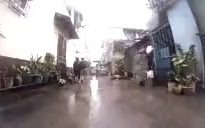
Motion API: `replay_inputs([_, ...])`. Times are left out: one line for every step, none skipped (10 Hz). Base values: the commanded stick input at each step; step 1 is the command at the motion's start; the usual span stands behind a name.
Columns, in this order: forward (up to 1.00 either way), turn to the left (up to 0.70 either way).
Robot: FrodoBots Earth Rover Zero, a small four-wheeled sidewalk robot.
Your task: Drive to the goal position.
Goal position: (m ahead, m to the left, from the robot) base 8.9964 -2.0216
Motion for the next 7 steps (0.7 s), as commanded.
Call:
replay_inputs([0.99,0.00])
replay_inputs([0.99,0.00])
replay_inputs([0.99,0.00])
replay_inputs([0.99,0.00])
replay_inputs([0.99,0.00])
replay_inputs([0.99,0.20])
replay_inputs([0.99,0.16])
